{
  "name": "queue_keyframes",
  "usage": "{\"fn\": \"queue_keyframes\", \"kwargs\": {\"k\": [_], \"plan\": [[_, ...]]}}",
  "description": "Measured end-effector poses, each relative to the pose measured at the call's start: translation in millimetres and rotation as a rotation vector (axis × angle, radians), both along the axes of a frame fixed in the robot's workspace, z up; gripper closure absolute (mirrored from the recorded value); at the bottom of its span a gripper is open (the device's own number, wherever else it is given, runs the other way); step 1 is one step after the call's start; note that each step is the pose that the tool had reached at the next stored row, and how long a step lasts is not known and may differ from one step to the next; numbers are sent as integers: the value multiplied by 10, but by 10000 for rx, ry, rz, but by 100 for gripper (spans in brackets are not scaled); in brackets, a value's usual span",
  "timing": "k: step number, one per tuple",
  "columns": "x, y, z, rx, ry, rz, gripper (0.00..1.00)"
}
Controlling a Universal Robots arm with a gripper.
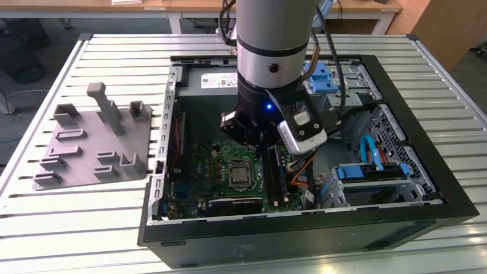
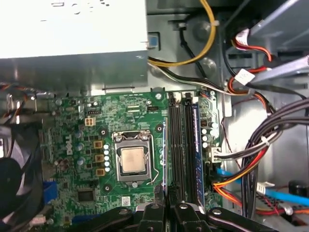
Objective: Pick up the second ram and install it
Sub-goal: 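Insert the second ram into the second slot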
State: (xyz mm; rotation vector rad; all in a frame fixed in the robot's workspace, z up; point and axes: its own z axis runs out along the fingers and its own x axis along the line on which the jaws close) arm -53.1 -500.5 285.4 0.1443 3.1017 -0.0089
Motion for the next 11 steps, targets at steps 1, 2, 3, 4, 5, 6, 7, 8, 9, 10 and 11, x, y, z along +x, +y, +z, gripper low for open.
{"fn": "queue_keyframes", "kwargs": {"k": [1, 2, 3, 4, 5, 6, 7, 8, 9, 10, 11], "plan": [[0, 0, 0, 0, 0, -143, 86], [0, 0, -1, 0, 0, -273, 86], [0, 0, 0, 0, 0, -363, 86], [0, 0, 0, 0, 0, -389, 86], [0, 0, 0, -1, 0, -403, 86], [0, 0, 0, 0, 0, -405, 86], [0, 0, 0, 0, 0, -406, 86], [0, 0, 0, 0, 0, -408, 86], [0, 0, 0, 0, 0, -409, 86], [0, 0, 0, 0, 0, -409, 86], [0, 0, -1, 0, 0, -409, 86]]}}
